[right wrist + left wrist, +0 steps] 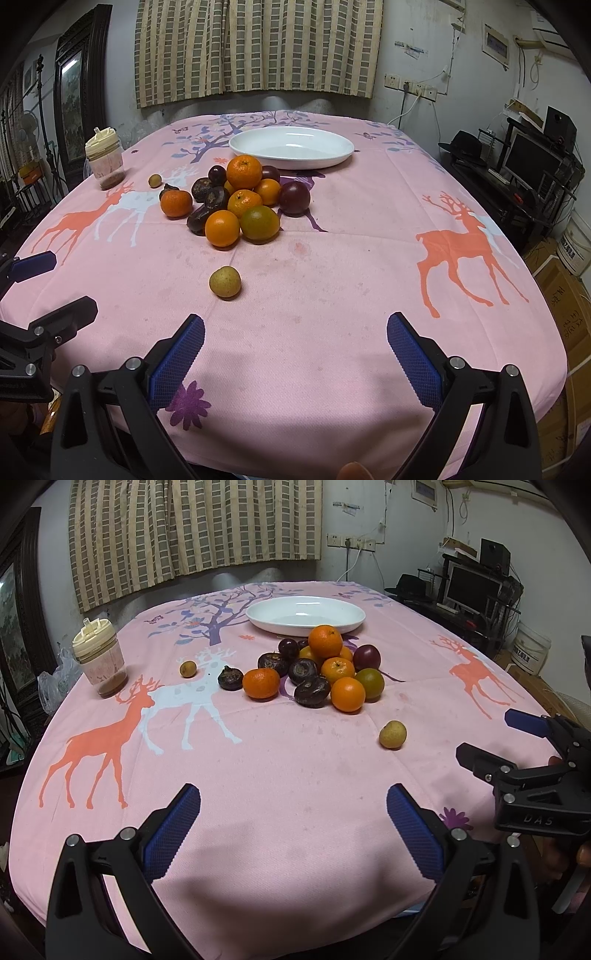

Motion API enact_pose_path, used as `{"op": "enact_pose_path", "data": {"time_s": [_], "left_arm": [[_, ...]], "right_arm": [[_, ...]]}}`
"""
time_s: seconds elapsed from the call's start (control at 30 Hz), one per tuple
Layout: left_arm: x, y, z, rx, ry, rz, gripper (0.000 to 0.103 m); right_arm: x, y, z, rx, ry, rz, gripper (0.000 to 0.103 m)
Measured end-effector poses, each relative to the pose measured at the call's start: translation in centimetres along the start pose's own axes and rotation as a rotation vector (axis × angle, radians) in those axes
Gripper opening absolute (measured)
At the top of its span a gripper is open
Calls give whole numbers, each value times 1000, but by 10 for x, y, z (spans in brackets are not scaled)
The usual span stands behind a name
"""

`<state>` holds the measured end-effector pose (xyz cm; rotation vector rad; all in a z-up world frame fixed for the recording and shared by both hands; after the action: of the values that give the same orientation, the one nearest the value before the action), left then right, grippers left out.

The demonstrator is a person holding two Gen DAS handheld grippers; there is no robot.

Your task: Organize fruits

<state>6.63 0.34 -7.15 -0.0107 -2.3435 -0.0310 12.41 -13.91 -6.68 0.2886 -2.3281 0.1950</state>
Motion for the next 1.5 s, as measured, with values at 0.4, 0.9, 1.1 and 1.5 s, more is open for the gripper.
{"op": "enact_pose_path", "data": {"time_s": [0.4,0.9,1.1,1.5], "left_arm": [[-3,2,4,-2,9,2,99],[-11,6,9,8,40,0,99],[-21,15,13,34,61,0,99],[-39,39,16,76,93,16,99]], "right_arm": [[-3,1,5,2,7,-3,99],[-11,4,11,-1,12,-39,99],[-21,11,6,-21,0,-108,99],[-51,49,-9,56,42,-185,67]]}}
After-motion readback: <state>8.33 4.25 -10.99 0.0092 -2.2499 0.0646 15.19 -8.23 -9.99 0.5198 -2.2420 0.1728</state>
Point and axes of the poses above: each gripper's, at about its wrist camera, not at the fingertips, and x roughly against the way its jaws point, y to its left, z to its underside, the point moved 9 cm from there along -x, roughly the way its jaws point, and after that the axes turned 2 degrees about y, right-handed, at the moved point
